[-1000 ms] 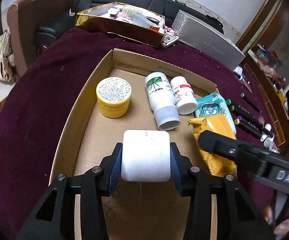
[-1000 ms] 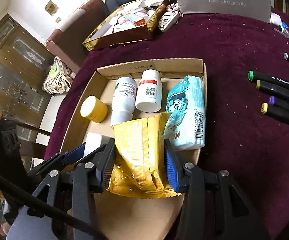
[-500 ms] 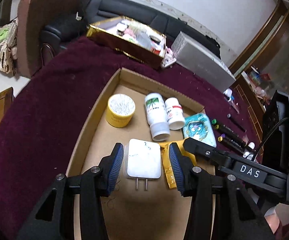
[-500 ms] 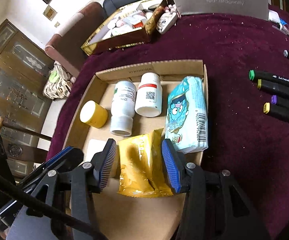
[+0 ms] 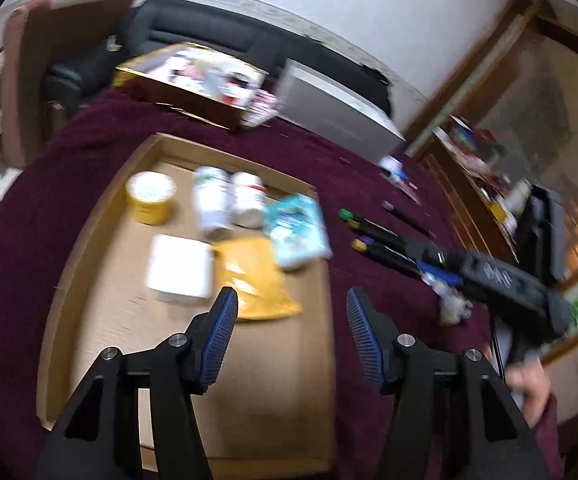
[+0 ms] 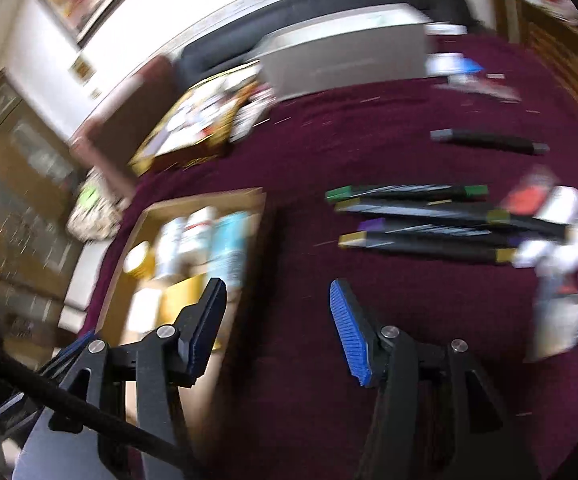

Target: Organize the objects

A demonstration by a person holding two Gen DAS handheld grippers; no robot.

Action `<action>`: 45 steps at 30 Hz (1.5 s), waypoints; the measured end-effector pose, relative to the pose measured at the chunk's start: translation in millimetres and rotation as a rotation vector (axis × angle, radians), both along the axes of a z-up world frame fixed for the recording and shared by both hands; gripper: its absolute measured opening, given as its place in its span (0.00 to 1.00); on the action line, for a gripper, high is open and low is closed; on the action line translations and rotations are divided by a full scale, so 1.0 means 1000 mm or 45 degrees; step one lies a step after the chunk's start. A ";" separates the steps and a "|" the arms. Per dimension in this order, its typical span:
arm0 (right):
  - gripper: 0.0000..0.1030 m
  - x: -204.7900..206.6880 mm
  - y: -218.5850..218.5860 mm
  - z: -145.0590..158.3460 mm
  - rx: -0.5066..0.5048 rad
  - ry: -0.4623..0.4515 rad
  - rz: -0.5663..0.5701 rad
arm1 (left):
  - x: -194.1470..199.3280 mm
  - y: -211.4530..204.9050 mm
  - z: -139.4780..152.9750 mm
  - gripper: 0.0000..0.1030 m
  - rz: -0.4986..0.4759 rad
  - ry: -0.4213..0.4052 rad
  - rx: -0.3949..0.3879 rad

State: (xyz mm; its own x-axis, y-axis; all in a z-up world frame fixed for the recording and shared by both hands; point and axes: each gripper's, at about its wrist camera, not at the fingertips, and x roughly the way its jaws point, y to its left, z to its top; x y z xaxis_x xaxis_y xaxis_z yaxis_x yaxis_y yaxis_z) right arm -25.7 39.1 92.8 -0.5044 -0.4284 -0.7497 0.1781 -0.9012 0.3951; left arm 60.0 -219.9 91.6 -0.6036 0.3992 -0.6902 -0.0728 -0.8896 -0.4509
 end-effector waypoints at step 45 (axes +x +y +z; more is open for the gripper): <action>0.33 -0.005 -0.001 -0.066 0.114 -0.213 0.242 | 0.002 0.074 -0.033 0.49 -0.111 -0.128 -0.037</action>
State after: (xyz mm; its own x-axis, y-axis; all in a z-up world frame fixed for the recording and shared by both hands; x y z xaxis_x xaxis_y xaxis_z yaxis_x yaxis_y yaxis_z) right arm -30.9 38.3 27.2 -0.2869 -0.4315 -0.8553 0.2864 -0.8906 0.3532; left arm 62.0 -146.0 58.3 -0.4947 0.4262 -0.7574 -0.1058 -0.8946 -0.4342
